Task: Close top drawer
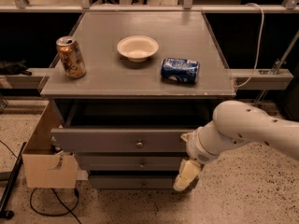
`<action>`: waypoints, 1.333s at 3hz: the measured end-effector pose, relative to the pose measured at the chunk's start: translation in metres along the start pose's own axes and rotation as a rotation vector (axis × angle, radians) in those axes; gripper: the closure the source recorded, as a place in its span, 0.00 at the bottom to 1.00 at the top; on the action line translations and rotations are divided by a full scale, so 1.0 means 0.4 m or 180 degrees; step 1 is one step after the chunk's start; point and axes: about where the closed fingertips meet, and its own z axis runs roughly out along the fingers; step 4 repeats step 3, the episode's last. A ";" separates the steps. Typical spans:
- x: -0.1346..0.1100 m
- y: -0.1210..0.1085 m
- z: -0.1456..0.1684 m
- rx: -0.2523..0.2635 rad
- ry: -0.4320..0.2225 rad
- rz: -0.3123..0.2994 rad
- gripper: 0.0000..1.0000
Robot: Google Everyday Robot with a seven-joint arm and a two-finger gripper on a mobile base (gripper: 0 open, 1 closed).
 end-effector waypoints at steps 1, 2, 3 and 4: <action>0.009 -0.080 0.009 0.0066 -0.0122 0.0030 0.00; 0.022 -0.143 0.050 0.0072 -0.0206 0.0081 0.00; 0.022 -0.143 0.050 0.0072 -0.0206 0.0081 0.00; 0.022 -0.143 0.050 0.0072 -0.0206 0.0081 0.00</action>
Offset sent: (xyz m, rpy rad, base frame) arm 0.0919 -0.0198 -0.0374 0.1121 -0.0294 -0.0547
